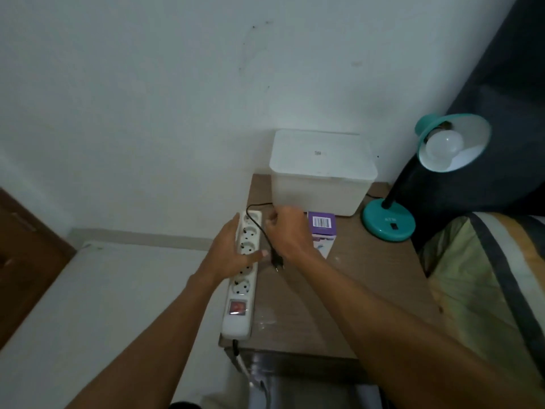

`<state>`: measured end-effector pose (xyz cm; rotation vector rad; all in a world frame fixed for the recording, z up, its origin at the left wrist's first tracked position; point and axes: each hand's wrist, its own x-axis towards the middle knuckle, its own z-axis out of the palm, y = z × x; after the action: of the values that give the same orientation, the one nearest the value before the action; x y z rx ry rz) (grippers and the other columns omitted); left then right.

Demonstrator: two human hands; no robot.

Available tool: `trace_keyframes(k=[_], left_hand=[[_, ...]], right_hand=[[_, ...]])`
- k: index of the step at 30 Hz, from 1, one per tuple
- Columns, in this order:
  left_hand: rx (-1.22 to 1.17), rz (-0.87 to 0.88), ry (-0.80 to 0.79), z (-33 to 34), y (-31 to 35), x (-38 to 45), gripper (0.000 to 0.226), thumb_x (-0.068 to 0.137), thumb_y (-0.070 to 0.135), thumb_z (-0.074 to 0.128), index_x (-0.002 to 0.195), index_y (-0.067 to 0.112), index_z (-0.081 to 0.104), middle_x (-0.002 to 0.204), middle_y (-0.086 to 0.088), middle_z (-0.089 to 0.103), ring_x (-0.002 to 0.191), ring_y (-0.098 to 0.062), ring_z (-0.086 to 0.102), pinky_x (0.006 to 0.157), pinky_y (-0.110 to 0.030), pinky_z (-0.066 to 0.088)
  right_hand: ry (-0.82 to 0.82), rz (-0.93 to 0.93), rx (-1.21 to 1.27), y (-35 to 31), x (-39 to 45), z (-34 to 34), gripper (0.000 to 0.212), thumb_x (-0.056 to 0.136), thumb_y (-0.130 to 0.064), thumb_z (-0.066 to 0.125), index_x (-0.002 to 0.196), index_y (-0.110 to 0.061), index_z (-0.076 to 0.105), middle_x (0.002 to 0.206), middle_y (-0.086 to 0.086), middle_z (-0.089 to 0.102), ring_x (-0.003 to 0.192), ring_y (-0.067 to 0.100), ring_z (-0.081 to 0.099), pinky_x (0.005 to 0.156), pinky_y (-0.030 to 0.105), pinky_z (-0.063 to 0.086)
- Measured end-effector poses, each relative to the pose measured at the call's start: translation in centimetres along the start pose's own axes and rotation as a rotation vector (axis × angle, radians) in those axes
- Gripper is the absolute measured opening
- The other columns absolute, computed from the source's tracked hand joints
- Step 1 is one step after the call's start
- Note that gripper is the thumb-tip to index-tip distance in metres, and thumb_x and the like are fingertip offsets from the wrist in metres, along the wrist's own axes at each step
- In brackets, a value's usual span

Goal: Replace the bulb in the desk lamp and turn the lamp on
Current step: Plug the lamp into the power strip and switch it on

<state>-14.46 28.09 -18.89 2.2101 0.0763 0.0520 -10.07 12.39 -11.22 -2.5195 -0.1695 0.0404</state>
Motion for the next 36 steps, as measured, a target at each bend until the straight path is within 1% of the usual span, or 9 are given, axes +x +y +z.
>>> trace_keyframes(k=[2, 5, 9, 16, 21, 25, 28, 31, 36], left_hand=[[-0.071, 0.007, -0.054, 0.8, -0.7, -1.6, 0.097, 0.061, 0.061, 0.088, 0.143, 0.043, 0.039, 0.135, 0.035, 0.054, 0.12, 0.018, 0.052, 0.102, -0.016, 0.048], [-0.117, -0.008, -0.095, 1.7, -1.3, -2.9, 0.108, 0.072, 0.052, 0.086, 0.158, 0.028, 0.026, 0.147, 0.002, 0.055, 0.128, -0.012, 0.059, 0.11, -0.041, 0.05], [-0.141, 0.006, -0.066, 1.9, -1.8, -3.4, 0.098, 0.078, 0.042, 0.085, 0.152, 0.042, 0.021, 0.135, 0.011, 0.056, 0.11, 0.01, 0.059, 0.095, -0.014, 0.051], [-0.178, -0.036, -0.084, 2.1, -2.3, -3.2, 0.115, 0.078, 0.043, 0.086, 0.164, 0.027, 0.011, 0.145, -0.003, 0.057, 0.122, -0.017, 0.063, 0.103, -0.044, 0.055], [-0.196, -0.036, -0.078, 2.1, -2.2, -3.1, 0.116, 0.08, 0.039, 0.087, 0.164, 0.028, 0.009, 0.143, -0.002, 0.058, 0.118, -0.017, 0.065, 0.098, -0.045, 0.058], [-0.203, -0.018, -0.089, 2.2, -2.3, -3.0, 0.112, 0.081, 0.04, 0.086, 0.164, 0.03, 0.012, 0.14, 0.005, 0.06, 0.118, -0.005, 0.064, 0.099, -0.028, 0.055], [-0.2, -0.024, -0.1, 2.2, -2.5, -2.9, 0.114, 0.08, 0.046, 0.085, 0.164, 0.031, 0.009, 0.146, 0.008, 0.056, 0.121, -0.002, 0.06, 0.096, -0.014, 0.047], [-0.224, -0.039, -0.103, 2.3, -2.7, -2.8, 0.117, 0.079, 0.046, 0.086, 0.164, 0.031, 0.007, 0.148, 0.005, 0.056, 0.124, -0.007, 0.061, 0.105, -0.031, 0.053], [-0.25, -0.039, -0.104, 2.4, -2.7, -2.7, 0.113, 0.078, 0.045, 0.086, 0.163, 0.034, 0.012, 0.141, 0.007, 0.061, 0.121, -0.005, 0.063, 0.105, -0.041, 0.055]], right_hand=[[-0.056, 0.094, 0.003, 1.0, -1.8, 2.0, 0.012, 0.094, -0.01, 0.059, 0.096, -0.008, 0.071, 0.091, 0.008, 0.069, 0.081, 0.023, 0.066, 0.066, 0.031, 0.053], [-0.093, 0.113, -0.073, 2.1, -3.1, 3.8, 0.017, 0.092, -0.009, 0.063, 0.108, -0.008, 0.067, 0.107, 0.011, 0.064, 0.092, 0.023, 0.063, 0.076, 0.035, 0.056], [-0.11, 0.108, -0.136, 2.6, -3.1, 5.1, 0.018, 0.092, -0.014, 0.065, 0.109, -0.009, 0.066, 0.112, 0.01, 0.061, 0.097, 0.022, 0.059, 0.079, 0.033, 0.053], [-0.049, 0.166, -0.192, 3.1, -2.4, 6.0, 0.013, 0.092, -0.02, 0.064, 0.103, -0.018, 0.071, 0.098, 0.003, 0.068, 0.09, 0.019, 0.064, 0.077, 0.038, 0.058], [0.07, 0.144, 0.179, 1.9, -0.9, 4.9, 0.006, 0.088, -0.017, 0.069, 0.091, -0.021, 0.073, 0.073, -0.013, 0.062, 0.068, 0.002, 0.059, 0.055, 0.016, 0.041], [0.119, 0.129, 0.413, -0.1, 0.4, 4.5, 0.009, 0.084, -0.017, 0.077, 0.09, -0.022, 0.074, 0.076, -0.012, 0.068, 0.067, -0.002, 0.062, 0.051, 0.007, 0.04], [0.101, 0.086, 0.432, -0.7, 1.1, 5.2, 0.012, 0.082, -0.013, 0.078, 0.087, -0.022, 0.073, 0.075, -0.011, 0.066, 0.067, -0.002, 0.061, 0.056, 0.012, 0.045], [0.113, 0.079, 0.423, -0.7, 1.4, 6.0, 0.017, 0.083, -0.011, 0.077, 0.084, -0.027, 0.07, 0.074, -0.012, 0.065, 0.069, 0.0, 0.061, 0.063, 0.023, 0.053], [0.145, 0.002, 0.378, -0.2, 1.9, 6.6, 0.027, 0.081, -0.007, 0.077, 0.078, -0.03, 0.065, 0.071, -0.017, 0.061, 0.062, -0.006, 0.058, 0.05, 0.004, 0.042]])
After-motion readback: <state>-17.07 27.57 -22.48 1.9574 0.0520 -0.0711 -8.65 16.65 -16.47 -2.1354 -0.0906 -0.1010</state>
